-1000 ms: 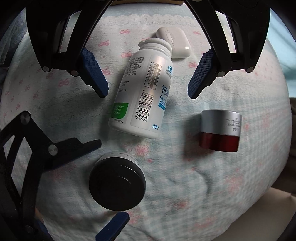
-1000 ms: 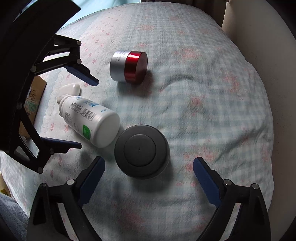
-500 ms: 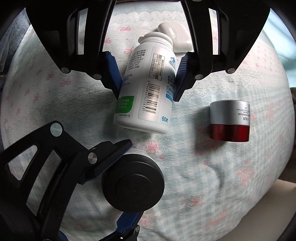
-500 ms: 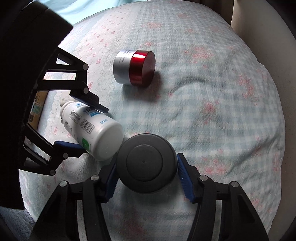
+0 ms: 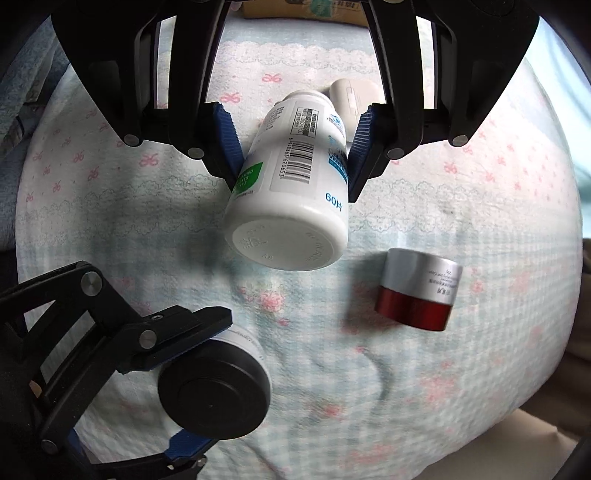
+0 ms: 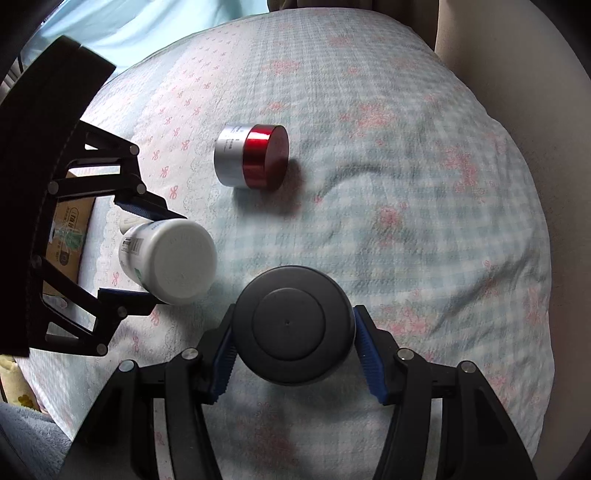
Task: Organize rigid objects
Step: 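Grasp the white pill bottle with the left tool while the right tool grasps the black-lidded jar, then carry the pill bottle and black jar over the cardboard box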
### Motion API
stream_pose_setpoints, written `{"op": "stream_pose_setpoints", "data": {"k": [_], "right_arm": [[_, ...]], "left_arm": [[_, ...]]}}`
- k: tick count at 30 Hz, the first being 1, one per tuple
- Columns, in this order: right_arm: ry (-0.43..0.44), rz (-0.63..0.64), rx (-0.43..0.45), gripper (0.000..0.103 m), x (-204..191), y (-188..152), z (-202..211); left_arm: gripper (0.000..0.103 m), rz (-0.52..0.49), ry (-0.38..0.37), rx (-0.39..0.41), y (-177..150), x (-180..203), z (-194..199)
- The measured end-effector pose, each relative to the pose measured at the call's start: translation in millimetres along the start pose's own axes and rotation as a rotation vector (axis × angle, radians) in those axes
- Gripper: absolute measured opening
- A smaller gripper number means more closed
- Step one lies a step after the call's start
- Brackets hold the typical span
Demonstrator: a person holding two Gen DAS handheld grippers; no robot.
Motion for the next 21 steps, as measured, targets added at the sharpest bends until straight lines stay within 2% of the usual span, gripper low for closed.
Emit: {"op": "stream_pose_setpoints", "data": {"k": [10, 16, 21], "right_arm": [[-0.043, -0.018, 0.044, 0.054, -13.4, 10.3, 46.8], [-0.088, -0.042, 0.084, 0.054, -32.0, 14.6, 80.2], [-0.104, -0.090, 0.135, 0.054, -54.7, 24.2, 118.1]], "left_arm": [[0.048, 0.276, 0.041, 0.063, -18.0, -37.7, 58.6], [0.048, 0.459, 0.092, 0.149, -37.5, -36.2, 121.7], [0.048, 0.599, 0.139, 0.243, -65.5, -31.0, 194.5]]}}
Point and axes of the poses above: each gripper's, at about its wrist camera, not at the fingertips, and z roughly against the way its jaws point, x to its right, y to its top, the point moved 3 cm from there along -z, roughly the way its jaws point, and after that the axes turned 4 degrees about x, right-handed, at the moved point
